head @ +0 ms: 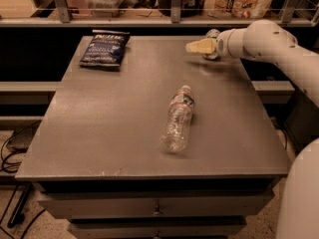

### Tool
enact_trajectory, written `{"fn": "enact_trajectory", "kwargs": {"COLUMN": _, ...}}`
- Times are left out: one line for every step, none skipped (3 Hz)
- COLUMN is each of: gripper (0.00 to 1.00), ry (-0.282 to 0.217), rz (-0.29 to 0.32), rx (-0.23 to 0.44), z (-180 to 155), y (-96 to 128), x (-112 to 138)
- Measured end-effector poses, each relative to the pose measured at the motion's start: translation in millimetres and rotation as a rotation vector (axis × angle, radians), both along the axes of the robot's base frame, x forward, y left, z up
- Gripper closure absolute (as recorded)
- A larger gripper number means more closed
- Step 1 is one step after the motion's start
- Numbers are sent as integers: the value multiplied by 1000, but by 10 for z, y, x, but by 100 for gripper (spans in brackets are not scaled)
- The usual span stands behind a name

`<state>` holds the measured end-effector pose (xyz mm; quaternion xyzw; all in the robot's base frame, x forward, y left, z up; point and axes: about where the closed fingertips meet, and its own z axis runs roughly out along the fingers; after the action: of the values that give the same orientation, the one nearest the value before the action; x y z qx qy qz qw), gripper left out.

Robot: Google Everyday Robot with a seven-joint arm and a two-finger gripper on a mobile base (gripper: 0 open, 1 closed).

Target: Move 7up can near blue chip bag

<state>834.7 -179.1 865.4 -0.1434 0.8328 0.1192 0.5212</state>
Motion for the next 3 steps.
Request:
{"fn": "enact_trajectory", "kwargs": {"gripper": 18, "ry": 5, "rz": -27, "rx": 2, "z": -66, "y": -26, "x": 101}}
{"fn": "enact_trajectory", "kwargs": {"gripper": 42, "ry": 11, "rz": -41, "rx": -1, "z": -126, "y": -46, "x": 172}}
{"fn": "enact_trajectory", "kwargs": {"gripper": 65, "ry": 4, "rz": -38, "rx": -22, "z": -107, "y": -24, "x": 201}}
